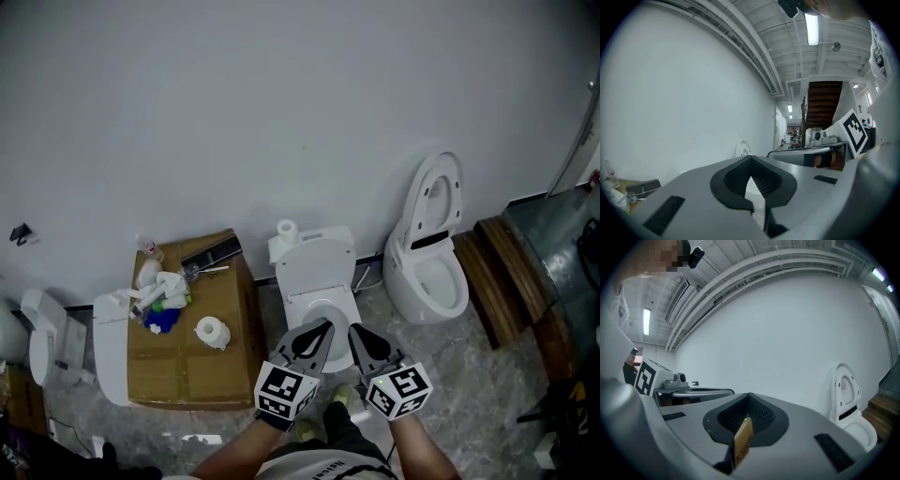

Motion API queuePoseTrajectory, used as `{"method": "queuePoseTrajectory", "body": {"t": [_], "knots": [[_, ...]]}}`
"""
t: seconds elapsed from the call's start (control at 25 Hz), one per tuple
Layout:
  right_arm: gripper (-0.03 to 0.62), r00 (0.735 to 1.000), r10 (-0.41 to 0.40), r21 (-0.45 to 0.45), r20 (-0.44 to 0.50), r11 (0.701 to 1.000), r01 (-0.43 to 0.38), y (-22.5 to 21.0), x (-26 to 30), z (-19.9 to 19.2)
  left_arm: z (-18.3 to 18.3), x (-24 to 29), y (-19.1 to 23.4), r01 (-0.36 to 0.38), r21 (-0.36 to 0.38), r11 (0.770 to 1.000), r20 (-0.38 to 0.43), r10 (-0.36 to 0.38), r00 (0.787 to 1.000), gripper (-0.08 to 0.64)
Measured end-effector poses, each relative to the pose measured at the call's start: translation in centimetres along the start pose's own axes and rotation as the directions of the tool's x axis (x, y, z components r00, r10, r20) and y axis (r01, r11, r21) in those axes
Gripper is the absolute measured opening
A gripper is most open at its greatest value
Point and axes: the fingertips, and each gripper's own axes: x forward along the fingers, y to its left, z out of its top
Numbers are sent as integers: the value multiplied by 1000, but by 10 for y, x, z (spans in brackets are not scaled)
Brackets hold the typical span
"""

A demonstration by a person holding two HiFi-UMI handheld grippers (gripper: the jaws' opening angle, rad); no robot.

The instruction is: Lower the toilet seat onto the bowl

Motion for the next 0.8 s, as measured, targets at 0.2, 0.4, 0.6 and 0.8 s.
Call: {"method": "queuePoseTrajectory", "body": {"t": [0.2,0.4,0.6,0.8], "knots": [[14,1000,1,-37,1,999,-1,2,4,9,6,2,3,-3,-11,1000,12,3,1000,9],[14,1000,-5,-41,2,999,5,3,4,10,5,-2,5,-11,-15,1000,18,12,1000,9],[14,1000,-5,-59,-7,998,5,5,6,9,5,-2,8,-18,-11,1000,19,18,1000,11],[14,1000,-3,-61,-11,998,2,5,7,7,2,-3,12,-29,-21,999,16,29,999,11]]}}
